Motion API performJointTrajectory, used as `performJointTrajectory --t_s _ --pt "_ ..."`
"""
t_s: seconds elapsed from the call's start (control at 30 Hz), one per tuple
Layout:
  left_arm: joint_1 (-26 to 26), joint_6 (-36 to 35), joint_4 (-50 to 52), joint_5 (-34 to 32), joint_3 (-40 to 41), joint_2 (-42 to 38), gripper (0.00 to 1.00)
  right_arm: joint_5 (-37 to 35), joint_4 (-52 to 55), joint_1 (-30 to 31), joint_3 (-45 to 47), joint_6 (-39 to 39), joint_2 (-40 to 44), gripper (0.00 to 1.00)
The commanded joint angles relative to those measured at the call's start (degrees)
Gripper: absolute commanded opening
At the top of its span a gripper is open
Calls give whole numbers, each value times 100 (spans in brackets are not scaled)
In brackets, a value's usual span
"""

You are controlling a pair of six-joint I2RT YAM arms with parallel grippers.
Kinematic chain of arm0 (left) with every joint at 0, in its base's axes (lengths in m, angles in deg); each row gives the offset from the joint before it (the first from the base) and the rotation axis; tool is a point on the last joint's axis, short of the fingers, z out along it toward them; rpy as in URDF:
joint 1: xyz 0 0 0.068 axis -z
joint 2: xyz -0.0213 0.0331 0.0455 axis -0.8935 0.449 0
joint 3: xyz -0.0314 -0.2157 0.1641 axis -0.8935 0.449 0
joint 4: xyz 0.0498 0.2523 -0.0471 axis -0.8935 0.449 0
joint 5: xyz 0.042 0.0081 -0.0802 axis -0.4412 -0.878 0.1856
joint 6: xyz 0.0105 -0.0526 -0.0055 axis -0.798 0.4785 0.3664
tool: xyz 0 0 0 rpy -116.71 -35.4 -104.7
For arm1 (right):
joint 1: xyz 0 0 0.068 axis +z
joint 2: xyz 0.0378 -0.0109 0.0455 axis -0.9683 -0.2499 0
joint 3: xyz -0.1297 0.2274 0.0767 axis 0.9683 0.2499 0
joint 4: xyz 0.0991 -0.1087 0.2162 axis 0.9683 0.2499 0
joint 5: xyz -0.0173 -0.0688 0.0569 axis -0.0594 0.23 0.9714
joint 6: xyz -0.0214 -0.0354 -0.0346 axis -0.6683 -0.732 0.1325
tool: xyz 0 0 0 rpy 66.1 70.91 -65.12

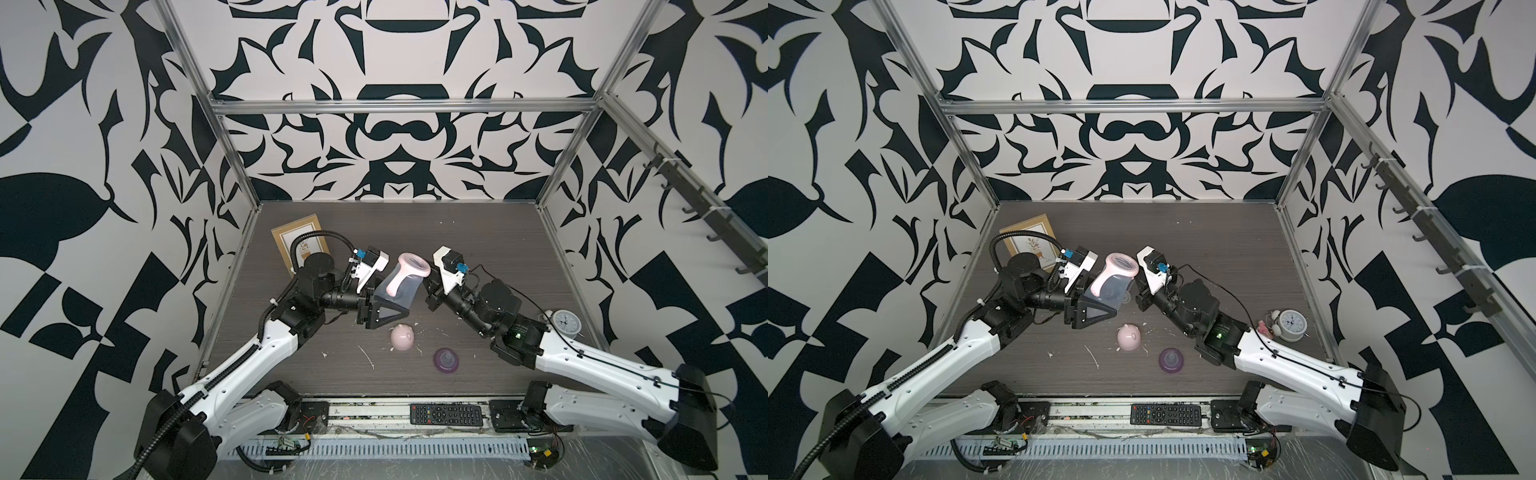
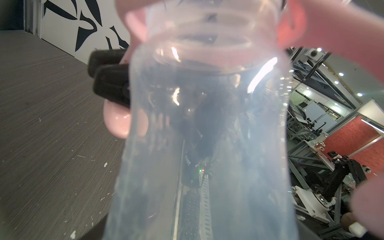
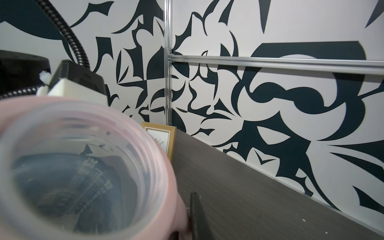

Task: Assemble the baby bottles
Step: Put on the handle of the baby bottle.

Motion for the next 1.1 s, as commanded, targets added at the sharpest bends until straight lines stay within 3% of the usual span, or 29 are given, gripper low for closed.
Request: performJointTrajectory --t_s 0.0,0.33,0.47,0.57,0.77,0.9,1.07 --pt "-13 345 -312 -266 -150 90 25 -192 -442 335 58 -644 -93 0" --pt "-15 520 -1132 -655 103 -27 24 -98 193 444 -27 -732 -221 0" --pt "-16 553 -1332 -1024 148 24 24 89 811 448 -273 -568 -198 50" --pt "-31 347 -1182 -1666 193 -43 24 190 1301 450 -391 -335 -85 64" --pt "-46 -382 -258 -3205 272 -449 24 201 2684 447 -645 139 26 80" --pt "-45 -852 155 -4189 568 -945 23 930 2906 132 -426 742 161 87" --pt "-47 -1374 243 -4444 1142 -1723 24 3172 2445 -1699 -91 1796 -266 85"
